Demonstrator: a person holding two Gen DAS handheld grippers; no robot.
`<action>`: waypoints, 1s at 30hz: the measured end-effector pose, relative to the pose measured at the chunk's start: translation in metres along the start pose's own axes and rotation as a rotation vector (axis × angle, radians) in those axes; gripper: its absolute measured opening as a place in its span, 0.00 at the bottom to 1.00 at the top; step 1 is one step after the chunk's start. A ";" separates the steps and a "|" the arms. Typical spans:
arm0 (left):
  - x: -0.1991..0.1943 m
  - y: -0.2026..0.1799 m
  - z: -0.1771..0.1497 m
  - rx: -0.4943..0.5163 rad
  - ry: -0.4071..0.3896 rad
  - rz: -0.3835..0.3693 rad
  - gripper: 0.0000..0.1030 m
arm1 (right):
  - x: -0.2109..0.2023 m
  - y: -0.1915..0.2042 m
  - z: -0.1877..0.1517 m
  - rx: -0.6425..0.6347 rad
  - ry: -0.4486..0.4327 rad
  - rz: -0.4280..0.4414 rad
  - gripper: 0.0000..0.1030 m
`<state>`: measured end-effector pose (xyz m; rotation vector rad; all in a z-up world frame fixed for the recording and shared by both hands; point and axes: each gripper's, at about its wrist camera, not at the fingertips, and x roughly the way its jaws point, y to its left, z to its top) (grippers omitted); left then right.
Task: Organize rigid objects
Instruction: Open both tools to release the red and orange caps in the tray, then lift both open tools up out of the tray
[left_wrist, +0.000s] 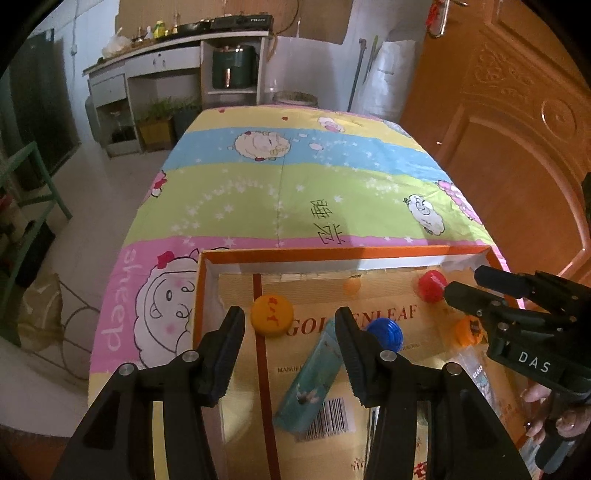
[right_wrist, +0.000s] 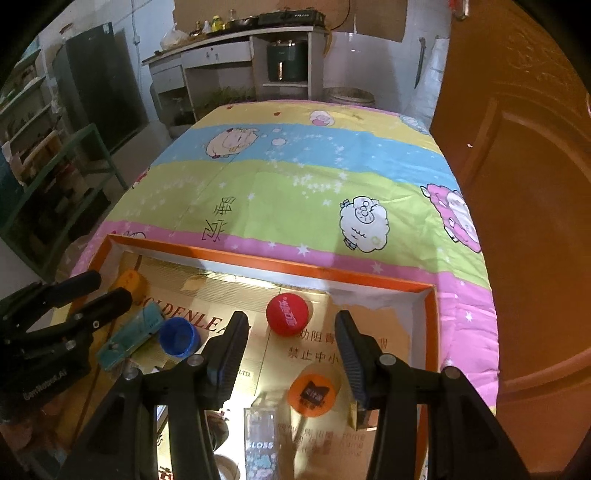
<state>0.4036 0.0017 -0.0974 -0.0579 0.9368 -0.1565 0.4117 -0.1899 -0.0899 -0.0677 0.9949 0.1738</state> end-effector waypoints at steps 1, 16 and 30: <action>-0.002 -0.001 -0.001 0.003 -0.002 0.001 0.51 | -0.002 0.000 -0.001 0.003 -0.002 0.004 0.47; -0.038 -0.011 -0.020 0.014 -0.048 -0.005 0.51 | -0.038 0.014 -0.024 -0.011 -0.042 -0.021 0.47; -0.075 -0.017 -0.046 0.007 -0.079 0.000 0.51 | -0.071 0.024 -0.054 0.007 -0.074 -0.033 0.47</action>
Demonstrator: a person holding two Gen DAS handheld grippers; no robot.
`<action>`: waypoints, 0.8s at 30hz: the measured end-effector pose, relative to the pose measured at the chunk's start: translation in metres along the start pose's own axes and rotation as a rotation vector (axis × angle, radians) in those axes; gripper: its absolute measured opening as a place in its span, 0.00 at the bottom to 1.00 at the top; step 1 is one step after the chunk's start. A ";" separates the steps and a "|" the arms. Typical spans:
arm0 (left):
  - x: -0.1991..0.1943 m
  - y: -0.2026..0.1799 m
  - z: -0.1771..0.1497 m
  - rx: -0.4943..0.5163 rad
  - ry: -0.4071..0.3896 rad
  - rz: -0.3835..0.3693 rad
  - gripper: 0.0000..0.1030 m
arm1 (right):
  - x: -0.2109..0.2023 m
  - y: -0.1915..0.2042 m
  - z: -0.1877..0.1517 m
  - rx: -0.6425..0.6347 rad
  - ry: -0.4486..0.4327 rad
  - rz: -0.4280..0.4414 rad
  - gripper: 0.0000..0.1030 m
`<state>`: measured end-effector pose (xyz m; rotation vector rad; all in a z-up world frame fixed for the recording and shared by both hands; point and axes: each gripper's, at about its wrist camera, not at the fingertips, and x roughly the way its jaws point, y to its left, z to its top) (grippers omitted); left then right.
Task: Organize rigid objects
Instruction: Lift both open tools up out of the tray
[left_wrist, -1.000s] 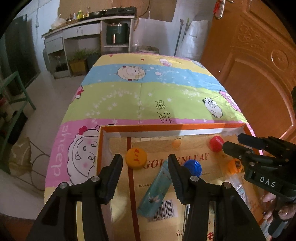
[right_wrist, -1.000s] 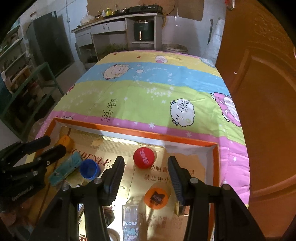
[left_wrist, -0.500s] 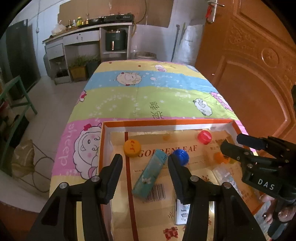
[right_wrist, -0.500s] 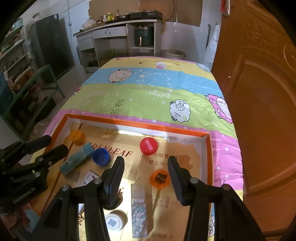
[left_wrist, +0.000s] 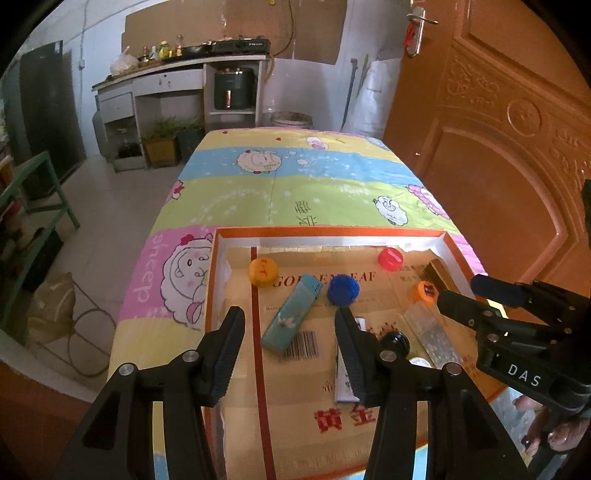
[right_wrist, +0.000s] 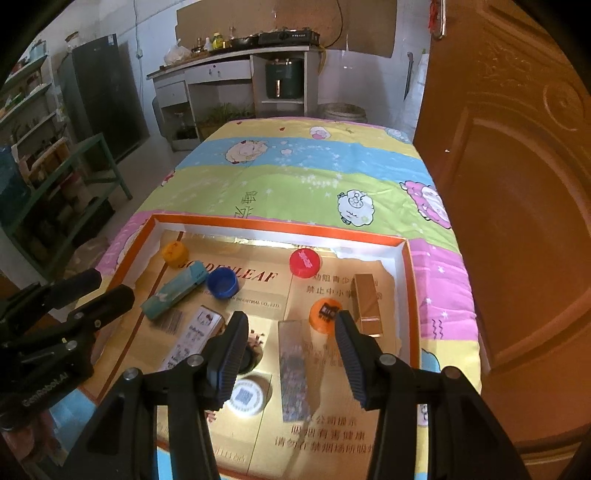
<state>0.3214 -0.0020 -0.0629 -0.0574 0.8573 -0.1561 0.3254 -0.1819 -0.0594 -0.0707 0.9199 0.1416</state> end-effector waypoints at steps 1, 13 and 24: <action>-0.003 -0.001 -0.002 0.000 -0.002 0.004 0.51 | -0.003 0.001 -0.002 -0.003 -0.007 -0.005 0.47; -0.040 -0.009 -0.028 -0.006 -0.049 0.026 0.51 | -0.042 0.016 -0.034 0.023 -0.080 -0.025 0.47; -0.075 -0.017 -0.052 -0.005 -0.096 0.035 0.51 | -0.074 0.020 -0.062 0.099 -0.136 -0.024 0.47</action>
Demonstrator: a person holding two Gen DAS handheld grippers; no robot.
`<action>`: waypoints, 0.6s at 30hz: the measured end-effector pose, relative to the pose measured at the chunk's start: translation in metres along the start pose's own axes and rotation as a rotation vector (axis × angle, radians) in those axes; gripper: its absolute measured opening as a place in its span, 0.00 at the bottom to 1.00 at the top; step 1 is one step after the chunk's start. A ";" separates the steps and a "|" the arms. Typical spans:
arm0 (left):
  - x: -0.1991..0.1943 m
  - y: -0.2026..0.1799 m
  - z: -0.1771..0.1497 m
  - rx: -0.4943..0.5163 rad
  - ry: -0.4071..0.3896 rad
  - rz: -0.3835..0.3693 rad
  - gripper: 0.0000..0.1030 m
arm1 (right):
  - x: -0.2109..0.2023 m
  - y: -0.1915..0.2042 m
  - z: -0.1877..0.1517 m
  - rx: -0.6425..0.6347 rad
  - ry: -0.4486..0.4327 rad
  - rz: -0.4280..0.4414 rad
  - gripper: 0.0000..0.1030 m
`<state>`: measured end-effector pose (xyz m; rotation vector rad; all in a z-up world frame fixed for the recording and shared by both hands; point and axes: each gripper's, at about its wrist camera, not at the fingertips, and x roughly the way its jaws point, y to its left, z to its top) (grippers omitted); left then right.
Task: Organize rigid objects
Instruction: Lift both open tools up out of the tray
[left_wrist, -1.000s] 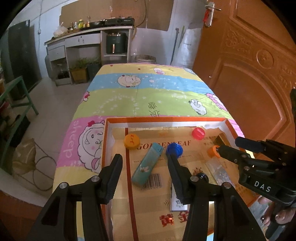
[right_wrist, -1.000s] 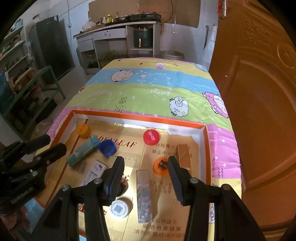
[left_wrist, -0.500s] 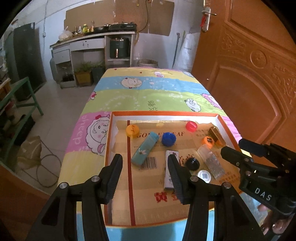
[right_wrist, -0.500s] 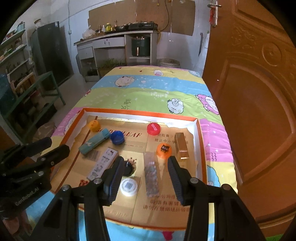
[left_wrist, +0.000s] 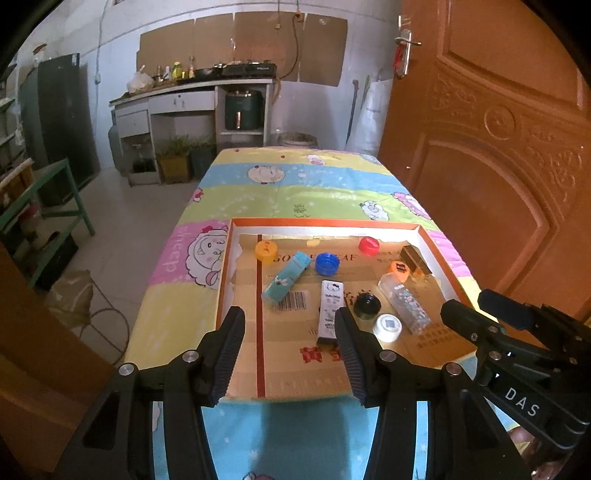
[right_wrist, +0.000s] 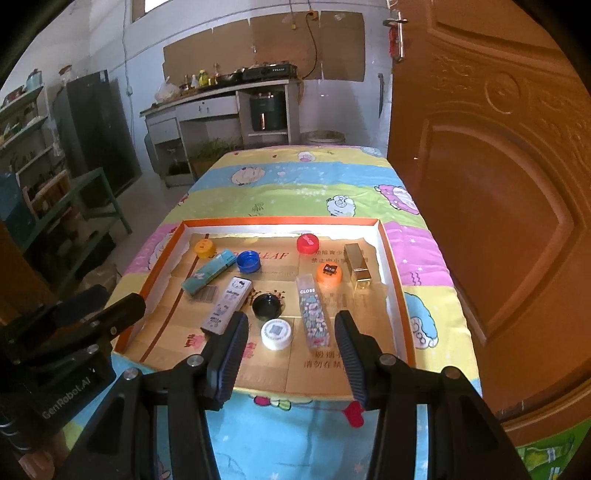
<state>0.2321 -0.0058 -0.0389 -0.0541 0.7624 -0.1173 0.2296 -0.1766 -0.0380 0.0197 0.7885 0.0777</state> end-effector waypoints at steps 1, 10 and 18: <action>-0.004 -0.001 -0.002 0.000 -0.005 -0.002 0.51 | -0.002 0.000 -0.001 -0.001 -0.003 -0.002 0.47; -0.048 -0.010 -0.022 -0.003 -0.067 -0.024 0.51 | -0.037 0.005 -0.021 -0.008 -0.057 -0.011 0.47; -0.096 -0.013 -0.046 -0.033 -0.158 0.074 0.51 | -0.082 0.014 -0.046 -0.016 -0.136 -0.033 0.47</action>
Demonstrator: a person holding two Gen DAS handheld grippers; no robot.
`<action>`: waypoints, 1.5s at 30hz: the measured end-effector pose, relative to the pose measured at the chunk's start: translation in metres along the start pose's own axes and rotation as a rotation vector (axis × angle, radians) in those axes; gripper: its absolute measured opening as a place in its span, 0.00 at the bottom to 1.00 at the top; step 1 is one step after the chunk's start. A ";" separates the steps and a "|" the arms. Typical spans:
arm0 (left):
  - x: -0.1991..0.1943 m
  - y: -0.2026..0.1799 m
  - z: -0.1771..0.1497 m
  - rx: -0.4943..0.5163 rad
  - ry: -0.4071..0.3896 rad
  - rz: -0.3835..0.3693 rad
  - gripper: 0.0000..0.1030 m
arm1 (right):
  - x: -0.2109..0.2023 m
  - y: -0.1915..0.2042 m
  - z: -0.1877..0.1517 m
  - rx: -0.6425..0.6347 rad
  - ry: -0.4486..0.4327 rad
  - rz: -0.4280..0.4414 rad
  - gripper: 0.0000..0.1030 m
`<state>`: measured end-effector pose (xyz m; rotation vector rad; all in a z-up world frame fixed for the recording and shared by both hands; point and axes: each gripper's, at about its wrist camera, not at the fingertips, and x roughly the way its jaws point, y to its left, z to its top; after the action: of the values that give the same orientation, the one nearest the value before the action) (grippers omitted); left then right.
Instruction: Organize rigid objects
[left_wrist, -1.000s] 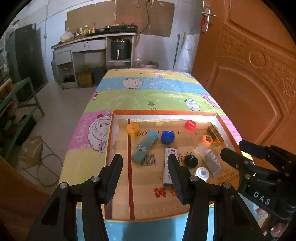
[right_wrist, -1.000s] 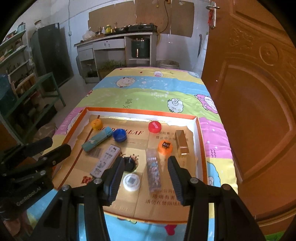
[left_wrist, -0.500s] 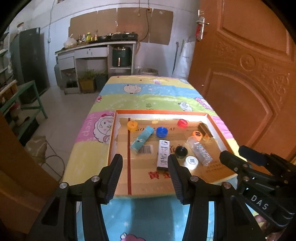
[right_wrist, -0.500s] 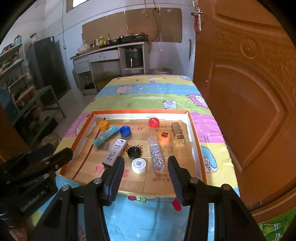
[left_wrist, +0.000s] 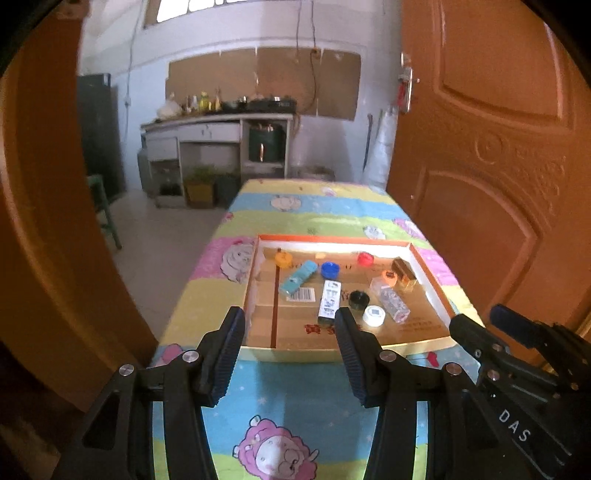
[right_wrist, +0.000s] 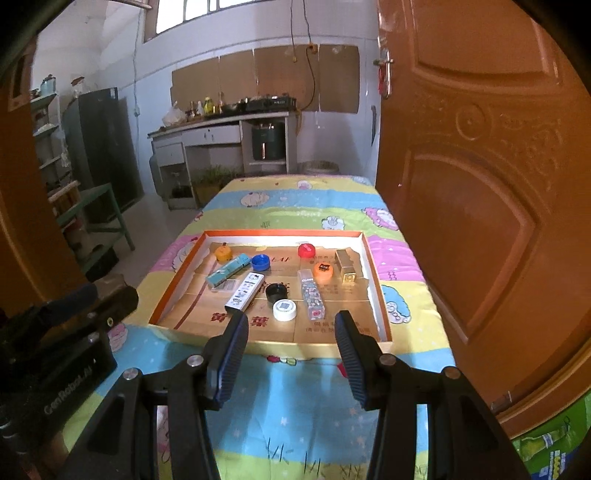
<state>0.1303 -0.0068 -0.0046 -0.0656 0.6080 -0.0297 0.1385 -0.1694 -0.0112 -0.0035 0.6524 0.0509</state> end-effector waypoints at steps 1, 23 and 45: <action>-0.005 0.000 -0.002 -0.001 -0.007 -0.006 0.51 | -0.003 0.000 -0.001 0.001 -0.004 -0.004 0.47; -0.081 0.006 -0.047 0.011 -0.062 0.018 0.51 | -0.082 0.025 -0.040 -0.023 -0.110 -0.037 0.47; -0.151 0.001 -0.070 0.054 -0.126 -0.010 0.51 | -0.129 0.033 -0.074 0.000 -0.156 -0.060 0.47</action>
<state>-0.0334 -0.0024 0.0237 -0.0182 0.4807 -0.0511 -0.0101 -0.1436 0.0089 -0.0185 0.4958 -0.0070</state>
